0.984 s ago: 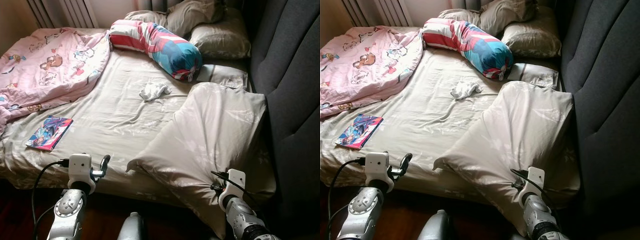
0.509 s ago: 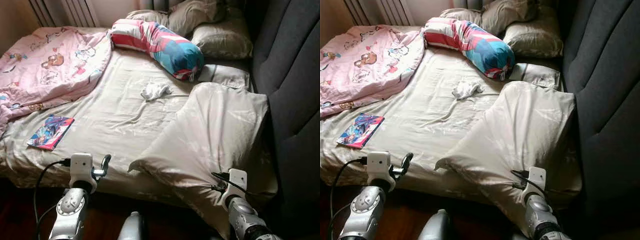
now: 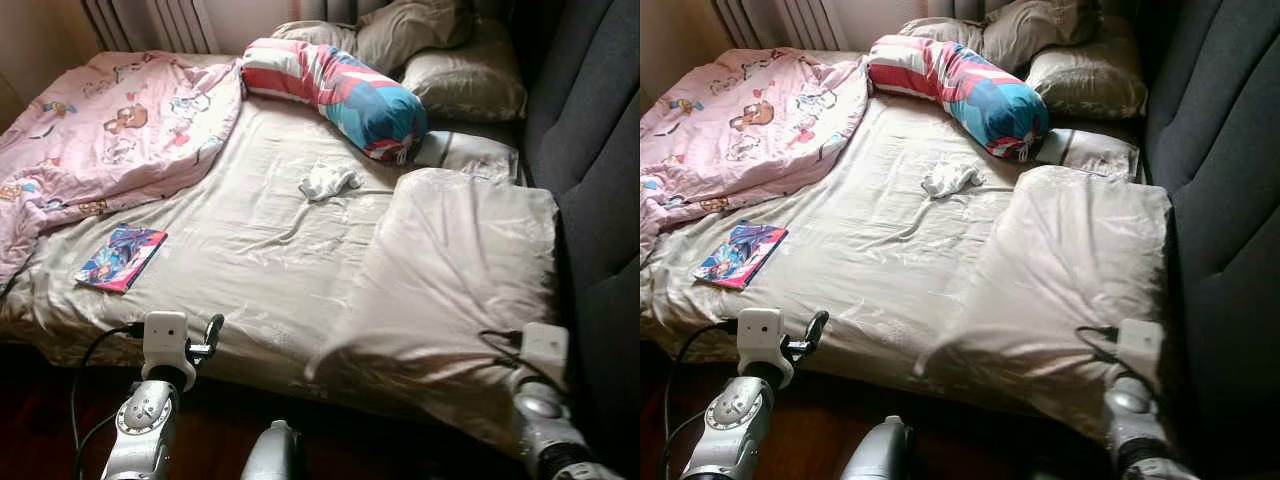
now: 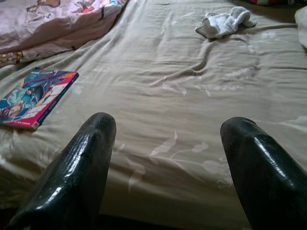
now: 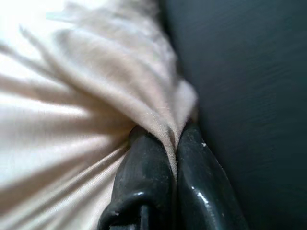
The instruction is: Clean up the room
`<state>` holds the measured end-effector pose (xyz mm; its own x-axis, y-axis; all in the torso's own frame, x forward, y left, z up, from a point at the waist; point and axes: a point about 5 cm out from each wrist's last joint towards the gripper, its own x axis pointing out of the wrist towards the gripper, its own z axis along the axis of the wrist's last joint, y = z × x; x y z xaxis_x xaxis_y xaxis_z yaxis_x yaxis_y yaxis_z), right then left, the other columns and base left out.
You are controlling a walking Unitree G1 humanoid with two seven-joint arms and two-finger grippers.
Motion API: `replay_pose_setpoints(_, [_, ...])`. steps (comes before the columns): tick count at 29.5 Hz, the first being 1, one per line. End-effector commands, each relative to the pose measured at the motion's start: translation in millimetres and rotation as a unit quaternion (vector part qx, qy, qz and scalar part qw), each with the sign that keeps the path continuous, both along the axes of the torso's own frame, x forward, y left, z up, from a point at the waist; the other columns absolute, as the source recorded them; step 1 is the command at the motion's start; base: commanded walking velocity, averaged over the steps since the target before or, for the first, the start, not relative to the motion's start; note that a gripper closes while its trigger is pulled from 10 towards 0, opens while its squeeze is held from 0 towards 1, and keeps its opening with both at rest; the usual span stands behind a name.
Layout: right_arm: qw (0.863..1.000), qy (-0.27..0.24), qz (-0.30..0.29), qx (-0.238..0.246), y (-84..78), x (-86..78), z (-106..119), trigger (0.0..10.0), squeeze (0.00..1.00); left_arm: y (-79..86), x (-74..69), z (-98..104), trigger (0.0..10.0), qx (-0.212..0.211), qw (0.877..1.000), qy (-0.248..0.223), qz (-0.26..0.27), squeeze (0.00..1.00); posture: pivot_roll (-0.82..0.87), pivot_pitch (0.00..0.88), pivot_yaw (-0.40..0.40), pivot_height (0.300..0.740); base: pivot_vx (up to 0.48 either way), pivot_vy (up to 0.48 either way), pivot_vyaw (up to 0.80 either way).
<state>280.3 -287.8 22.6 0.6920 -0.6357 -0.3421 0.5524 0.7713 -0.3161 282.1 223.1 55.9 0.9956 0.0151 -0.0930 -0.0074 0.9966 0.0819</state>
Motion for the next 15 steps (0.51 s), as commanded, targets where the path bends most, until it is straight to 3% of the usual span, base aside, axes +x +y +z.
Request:
replay_pose_setpoints(1, [0.996, -0.063, -0.043, -0.039, -17.3, 6.2, 24.6, 0.0, 0.00, 0.5, -1.0, -3.0, 10.0, 0.003, 1.000, 0.005, -0.001, 0.00, 0.03, 0.099, 0.058, 0.653, 0.000, 0.000, 0.00])
replay_pose_setpoints(7, [0.992, -0.054, -0.099, -0.048, -30.8, -9.1, 18.9, 0.0, 0.00, -0.5, -0.6, -3.6, 10.0, 0.003, 1.000, 0.005, -0.004, 0.00, 0.03, 0.106, 0.062, 0.653, 0.000, 0.000, 0.00])
replay_pose_setpoints(8, [0.993, -0.044, -0.104, -0.034, -30.1, -12.7, 13.3, 1.1, 0.00, -0.6, -0.5, -3.8, 10.0, 0.003, 1.000, 0.006, -0.004, 0.00, 0.03, 0.108, 0.062, 0.653, 0.000, 0.000, 0.00])
replay_pose_setpoints(9, [0.993, -0.044, -0.104, -0.034, -30.1, -12.7, 13.3, 1.1, 0.00, -0.6, -0.5, -3.8, 10.0, 0.003, 1.000, 0.006, -0.004, 0.00, 0.03, 0.108, 0.062, 0.653, 0.000, 0.000, 0.00])
replay_pose_setpoints(10, [0.993, -0.026, -0.113, -0.006, -27.1, -19.3, 2.3, 10.0, 0.00, -0.4, -0.2, -3.9, 10.0, 0.003, 1.000, 0.006, -0.004, 0.00, 0.03, 0.109, 0.063, 0.653, 0.000, 0.000, 0.00])
replay_pose_setpoints(15, [0.989, -0.015, -0.144, 0.026, -23.2, -29.4, -10.1, 10.0, 0.00, -0.7, 0.3, -3.7, 10.0, 0.001, 1.000, 0.006, -0.003, 0.00, 0.04, 0.111, 0.065, 0.653, 0.000, 0.000, 0.00])
